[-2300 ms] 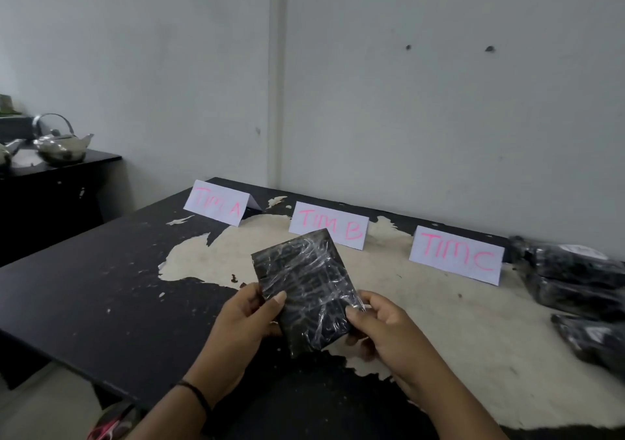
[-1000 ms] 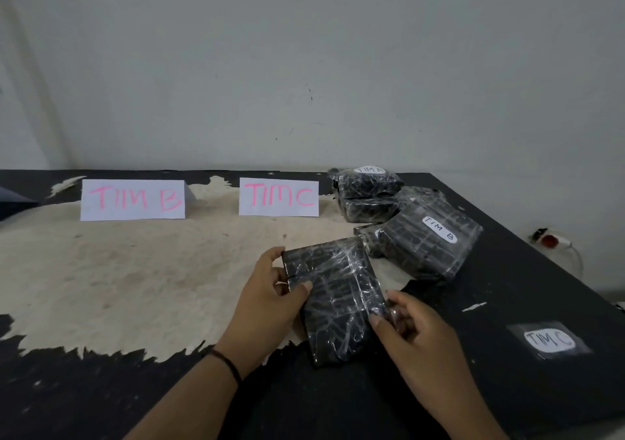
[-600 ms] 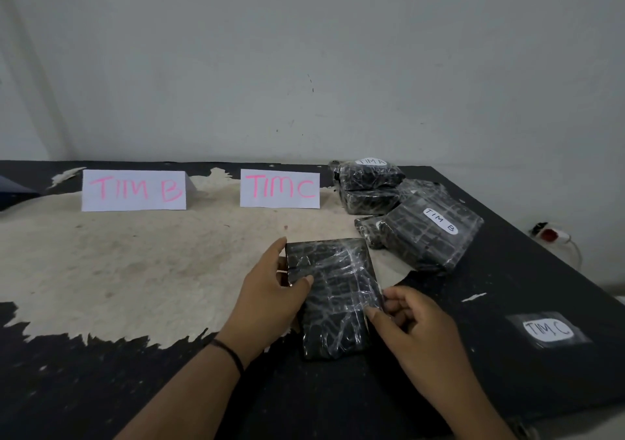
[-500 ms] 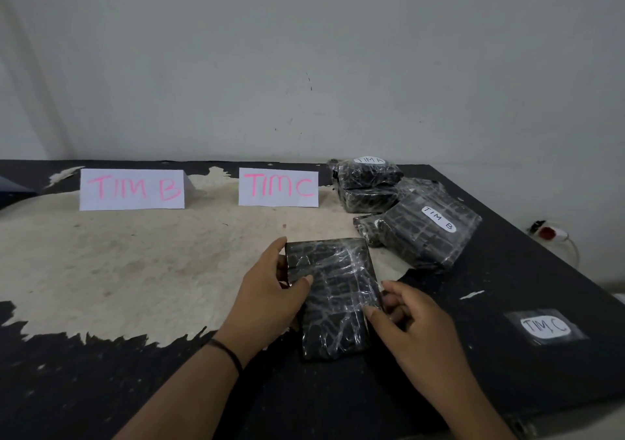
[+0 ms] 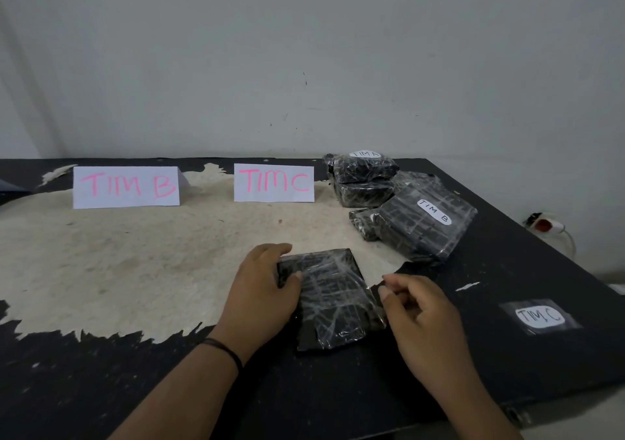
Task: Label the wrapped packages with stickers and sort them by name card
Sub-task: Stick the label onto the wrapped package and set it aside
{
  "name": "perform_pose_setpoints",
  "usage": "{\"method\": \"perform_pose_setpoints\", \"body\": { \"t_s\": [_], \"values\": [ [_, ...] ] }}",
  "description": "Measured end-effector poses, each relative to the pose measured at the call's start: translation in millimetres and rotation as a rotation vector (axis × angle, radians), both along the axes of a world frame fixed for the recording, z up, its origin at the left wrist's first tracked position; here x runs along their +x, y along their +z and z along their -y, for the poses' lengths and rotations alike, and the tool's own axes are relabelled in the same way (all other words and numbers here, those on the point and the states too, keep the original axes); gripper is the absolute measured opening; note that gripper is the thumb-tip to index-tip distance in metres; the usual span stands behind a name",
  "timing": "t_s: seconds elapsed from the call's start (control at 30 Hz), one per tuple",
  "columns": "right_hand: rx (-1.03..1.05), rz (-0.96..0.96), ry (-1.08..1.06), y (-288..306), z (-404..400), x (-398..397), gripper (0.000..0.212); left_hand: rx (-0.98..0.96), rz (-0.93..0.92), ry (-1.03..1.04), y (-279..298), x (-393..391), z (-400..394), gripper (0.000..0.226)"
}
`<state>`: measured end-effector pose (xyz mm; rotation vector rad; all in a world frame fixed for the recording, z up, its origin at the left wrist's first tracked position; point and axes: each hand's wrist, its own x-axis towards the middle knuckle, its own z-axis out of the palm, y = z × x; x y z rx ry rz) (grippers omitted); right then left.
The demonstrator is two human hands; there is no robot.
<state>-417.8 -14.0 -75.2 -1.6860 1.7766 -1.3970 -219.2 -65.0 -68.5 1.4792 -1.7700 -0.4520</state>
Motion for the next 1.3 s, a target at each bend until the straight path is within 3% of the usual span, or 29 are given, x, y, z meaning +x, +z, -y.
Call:
{"method": "perform_pose_setpoints", "body": {
  "t_s": [0.17, 0.33, 0.6, 0.9, 1.07, 1.3],
  "values": [
    [-0.029, 0.084, 0.008, 7.5, -8.0, -5.4, 0.011, -0.123, 0.031, -0.006, -1.5, -3.0, -1.1, 0.029],
    [-0.075, -0.009, -0.013, 10.7, -23.2, -17.9, 0.007, -0.289, 0.079, -0.051, 6.6, -13.1, -9.3, 0.024],
    [-0.070, -0.161, -0.259, 10.6, -48.5, -81.4, 0.005, -0.418, 0.182, -0.369, 29.5, -92.3, -29.6, 0.026],
    [0.071, -0.233, -0.591, 2.2, -67.2, -154.4, 0.012, -0.250, 0.227, -0.621, 2.7, -190.2, -25.2, 0.029],
    [0.013, -0.438, -0.501, -4.5, -66.6, -160.2, 0.011, -0.185, 0.211, -0.662, -9.6, -210.2, -20.2, 0.028],
    [0.075, -0.679, -0.432, -22.1, -73.7, -145.0, 0.036, -0.194, 0.236, -0.655, -14.3, -208.4, -21.1, 0.022]
  ]
}}
